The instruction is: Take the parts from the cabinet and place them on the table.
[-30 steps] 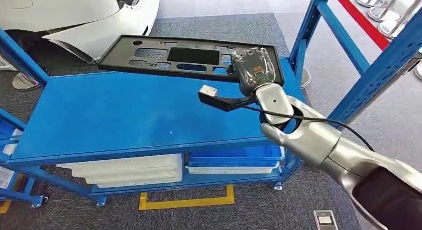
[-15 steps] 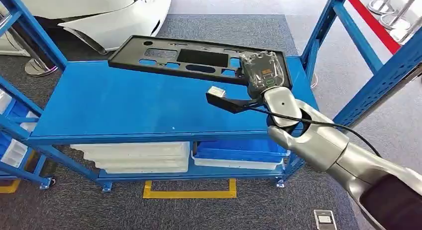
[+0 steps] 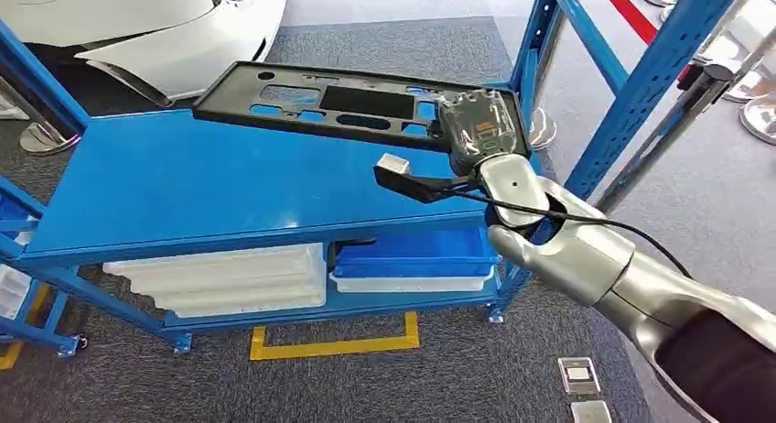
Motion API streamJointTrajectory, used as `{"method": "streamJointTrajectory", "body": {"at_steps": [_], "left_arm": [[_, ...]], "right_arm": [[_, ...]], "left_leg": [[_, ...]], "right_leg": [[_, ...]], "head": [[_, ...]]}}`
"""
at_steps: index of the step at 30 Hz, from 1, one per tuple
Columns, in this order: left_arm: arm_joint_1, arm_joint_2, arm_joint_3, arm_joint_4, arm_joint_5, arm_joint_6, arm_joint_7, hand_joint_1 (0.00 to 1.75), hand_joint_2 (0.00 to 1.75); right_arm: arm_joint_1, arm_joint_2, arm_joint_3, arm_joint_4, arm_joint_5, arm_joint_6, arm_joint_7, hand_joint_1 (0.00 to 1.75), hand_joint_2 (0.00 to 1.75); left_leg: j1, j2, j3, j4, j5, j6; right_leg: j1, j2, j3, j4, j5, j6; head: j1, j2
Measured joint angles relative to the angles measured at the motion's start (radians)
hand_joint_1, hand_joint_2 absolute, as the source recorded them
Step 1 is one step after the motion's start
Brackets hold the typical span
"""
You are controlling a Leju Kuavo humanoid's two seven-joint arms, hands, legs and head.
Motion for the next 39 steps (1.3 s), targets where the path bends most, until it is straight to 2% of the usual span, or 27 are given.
{"method": "streamJointTrajectory", "body": {"at_steps": [1, 2, 3, 6, 7, 8, 10, 11, 12, 14, 16, 17, 18, 19, 21, 22, 23, 26, 27, 29, 31, 32, 33, 36, 37, 38, 39], "left_arm": [[0.004, 0.0, 0.0, 0.0, 0.0, 0.0, 0.0, 0.0, 0.0], [0.005, 0.0, 0.0, 0.0, 0.0, 0.0, 0.0, 0.0, 0.0], [0.006, -0.001, 0.0, 0.0, 0.002, -0.001, 0.0, 0.0, 0.0], [0.007, -0.002, 0.0, 0.0, 0.003, -0.002, 0.0, 0.0, 0.0], [0.005, -0.003, 0.0, 0.0, 0.003, -0.002, 0.0, 0.0, 0.0], [0.005, -0.003, 0.0, 0.0, 0.003, -0.002, 0.0, 0.0, 0.0], [0.005, -0.003, 0.0, 0.0, 0.003, -0.002, 0.0, 0.0, 0.0], [0.005, -0.003, 0.0, 0.0, 0.003, -0.002, 0.0, 0.0, 0.0], [0.004, -0.003, 0.0, 0.0, 0.003, -0.002, 0.0, 0.0, 0.0], [0.004, -0.003, 0.0, 0.0, 0.003, -0.001, 0.0, 0.0, 0.0], [0.003, -0.003, 0.0, 0.0, 0.003, -0.001, 0.0, 0.0, 0.0], [0.002, -0.002, 0.0, 0.002, 0.003, 0.0, 0.0, 0.0, 0.0], [0.001, -0.002, 0.001, 0.002, 0.003, 0.0, 0.0, 0.0, 0.0], [0.001, -0.002, 0.001, 0.002, 0.003, 0.0, 0.0, 0.0, 0.0], [0.001, 0.0, 0.002, 0.004, 0.003, 0.001, 0.0, 0.0, 0.0], [0.001, 0.0, 0.002, 0.006, 0.003, 0.001, 0.0, 0.0, 0.0], [0.001, 0.0, 0.002, 0.006, 0.003, 0.001, 0.0, 0.0, 0.0], [-0.001, 0.0, 0.002, 0.006, 0.003, 0.0, 0.0, 0.0, 0.0], [-0.002, 0.0, 0.002, 0.006, 0.003, 0.0, 0.0, 0.0, 0.0], [-0.002, 0.0, 0.002, 0.006, 0.003, 0.0, 0.0, 0.0, 0.0], [0.0, -0.001, 0.002, 0.006, 0.002, 0.0, 0.002, 0.0, 0.0], [0.001, -0.001, 0.002, 0.006, 0.002, -0.001, 0.003, 0.0, 0.0], [0.004, -0.002, 0.002, 0.006, 0.001, -0.001, 0.003, 0.0, 0.0], [0.004, -0.002, 0.002, 0.006, 0.0, -0.002, 0.003, 0.0, 0.0], [0.004, -0.007, 0.002, 0.005, 0.0, -0.003, 0.003, 0.0, 0.0], [0.002, -0.006, 0.002, 0.006, 0.0, -0.002, 0.003, 0.0, 0.0], [0.003, -0.006, 0.002, 0.006, 0.0, -0.002, 0.003, 0.0, 0.0]], "right_arm": [[-0.001, 0.0, -0.002, 0.0, 0.003, 0.0, 0.003, 1.75, 1.75], [-0.002, 0.0, -0.003, 0.0, 0.005, 0.002, 0.008, 1.75, 1.75], [-0.003, 0.0, -0.003, 0.0, 0.006, 0.005, 0.011, 1.75, 1.75], [-0.003, -0.002, -0.003, 0.0, 0.008, 0.013, 0.017, 1.75, 1.75], [-0.003, -0.007, -0.003, 0.0, 0.008, 0.016, 0.019, 1.75, 1.75], [-0.003, -0.007, -0.003, 0.0, 0.007, 0.018, 0.021, 1.75, 1.75], [-0.003, -0.007, -0.003, -0.001, 0.007, 0.019, 0.023, 1.75, 1.75], [-0.003, -0.007, -0.003, -0.001, 0.007, 0.019, 0.023, 1.75, 1.75], [-0.002, -0.008, -0.003, -0.001, 0.007, 0.019, 0.024, 1.75, 1.75], [-0.002, -0.009, -0.003, -0.001, 0.007, 0.02, 0.024, 1.75, 1.75], [-0.002, -0.009, -0.003, -0.002, 0.007, 0.02, 0.026, 1.75, 1.75], [-0.004, -0.009, -0.003, -0.002, 0.007, 0.02, 0.028, 1.75, 1.75], [-0.005, -0.008, -0.004, -0.007, 0.007, 0.021, 0.029, 1.75, 1.75], [-0.002, -0.009, -0.004, -0.007, 0.008, 0.023, 0.03, 1.75, 1.75], [-0.003, -0.011, -0.004, -0.007, 0.009, 0.029, 0.034, 1.75, 1.75], [-0.003, -0.012, -0.004, -0.007, 0.009, 0.033, 0.036, 1.75, 1.75], [-0.005, -0.012, -0.004, -0.008, 0.01, 0.035, 0.037, 1.75, 1.75], [-0.006, -0.012, -0.003, -0.011, 0.009, 0.036, 0.039, 1.75, 1.75], [-0.006, -0.012, -0.003, -0.011, 0.009, 0.037, 0.04, 1.75, 1.75], [-0.006, -0.012, -0.003, -0.011, 0.008, 0.038, 0.043, 1.75, 1.75], [-0.006, -0.012, -0.003, -0.011, 0.006, 0.038, 0.043, 1.75, 1.75], [-0.006, -0.013, -0.003, -0.013, 0.006, 0.038, 0.044, 1.75, 1.75], [-0.008, -0.015, -0.004, -0.014, 0.006, 0.039, 0.046, 1.75, 1.75], [-0.004, -0.018, -0.004, -0.016, 0.004, 0.04, 0.046, 1.75, 1.75], [-0.002, -0.023, -0.004, -0.016, 0.004, 0.04, 0.046, 1.75, 1.75], [0.0, -0.026, -0.004, -0.016, 0.003, 0.041, 0.047, 1.75, 1.75], [0.0, -0.027, -0.004, -0.016, 0.003, 0.041, 0.046, 1.75, 1.75]], "left_leg": [[0.0, -0.017, 0.052, -0.086, 0.023, 0.008], [-0.001, -0.04, 0.076, -0.141, 0.009, 0.014], [0.0, -0.037, 0.074, -0.149, 0.021, 0.009], [-0.011, -0.021, 0.061, -0.17, 0.052, 0.027], [-0.005, -0.006, 0.06, -0.182, 0.068, 0.032], [-0.006, -0.004, 0.049, -0.187, 0.078, 0.041], [-0.006, 0.01, 0.024, -0.185, 0.096, 0.045], [-0.006, 0.016, 0.011, -0.184, 0.105, 0.045], [-0.006, 0.023, -0.003, -0.182, 0.114, 0.044], [-0.004, 0.037, -0.028, -0.175, 0.128, 0.04], [-0.002, 0.05, -0.051, -0.161, 0.135, 0.031], [-0.008, 0.056, -0.062, -0.153, 0.137, 0.027], [-0.009, 0.061, -0.066, -0.147, 0.142, 0.022], [-0.009, 0.064, -0.064, -0.147, 0.15, 0.016], [-0.007, 0.074, -0.065, -0.149, 0.16, 0.007], [-0.008, 0.066, -0.075, -0.146, 0.152, -0.001], [-0.006, 0.042, -0.083, -0.123, 0.116, -0.01], [-0.002, 0.017, -0.139, 0.095, -0.04, -0.016], [-0.003, 0.017, -0.145, 0.148, -0.058, -0.015], [-0.002, 0.016, -0.104, 0.134, -0.029, -0.008], [-0.002, 0.003, 0.004, -0.025, 0.034, 0.005], [-0.001, -0.029, 0.047, -0.106, 0.04, 0.012], [0.0, -0.045, 0.064, -0.144, 0.035, 0.016], [-0.01, -0.032, 0.052, -0.158, 0.056, 0.024], [-0.005, -0.02, 0.048, -0.181, 0.075, 0.03], [-0.003, -0.008, 0.04, -0.188, 0.09, 0.033], [-0.003, -0.001, 0.029, -0.19, 0.1, 0.043]], "right_leg": [[0.0, 0.005, -0.004, 0.0, 0.007, 0.003], [0.003, 0.008, -0.013, 0.0, 0.014, 0.009], [-0.002, 0.012, -0.017, -0.002, 0.025, 0.016], [-0.011, 0.025, -0.025, -0.018, 0.056, 0.041], [-0.012, 0.014, -0.031, -0.008, 0.035, 0.041], [-0.01, 0.0, -0.044, 0.018, -0.011, 0.043], [-0.013, -0.011, -0.084, 0.159, -0.124, 0.05], [-0.014, -0.011, -0.103, 0.236, -0.159, 0.053], [-0.016, -0.013, -0.109, 0.288, -0.161, 0.056], [-0.019, -0.017, -0.063, 0.258, -0.101, 0.063], [-0.021, -0.041, 0.055, 0.092, -0.048, 0.067], [-0.017, -0.069, 0.095, 0.016, -0.08, 0.067], [-0.006, -0.068, 0.113, -0.022, -0.087, 0.052], [-0.006, -0.063, 0.102, -0.012, -0.078, 0.043], [-0.006, -0.052, 0.096, -0.012, -0.071, 0.036], [-0.014, -0.049, 0.092, -0.023, -0.059, 0.02], [-0.013, -0.042, 0.082, -0.024, -0.049, 0.015], [-0.008, -0.026, 0.053, -0.021, -0.026, 0.001], [-0.006, -0.019, 0.043, -0.019, -0.018, 0.0], [-0.004, -0.004, 0.023, -0.014, -0.005, 0.0], [-0.003, 0.013, 0.008, -0.01, 0.007, 0.003], [-0.004, 0.019, 0.002, -0.01, 0.013, 0.007], [-0.002, 0.025, -0.007, -0.009, 0.024, 0.015], [-0.018, 0.041, -0.022, -0.026, 0.058, 0.039], [-0.012, 0.047, -0.03, -0.029, 0.063, 0.047], [-0.012, 0.022, -0.037, -0.016, 0.027, 0.048], [-0.012, 0.003, -0.049, 0.029, -0.033, 0.053]], "head": [[-0.002, 0.0], [-0.002, 0.0], [0.002, 0.0], [-0.009, 0.0], [-0.011, 0.0], [-0.005, 0.0], [0.001, 0.0], [0.002, 0.0], [0.004, 0.0], [0.005, 0.0], [0.002, 0.0], [0.004, 0.0], [0.007, 0.0], [0.002, 0.0], [0.001, 0.0], [0.003, 0.0], [0.0, 0.0], [-0.015, 0.0], [-0.015, 0.0], [-0.015, 0.0], [-0.016, 0.0], [-0.016, 0.0], [-0.013, 0.0], [-0.016, 0.0], [-0.018, 0.0], [-0.018, 0.0], [-0.007, 0.0]]}}
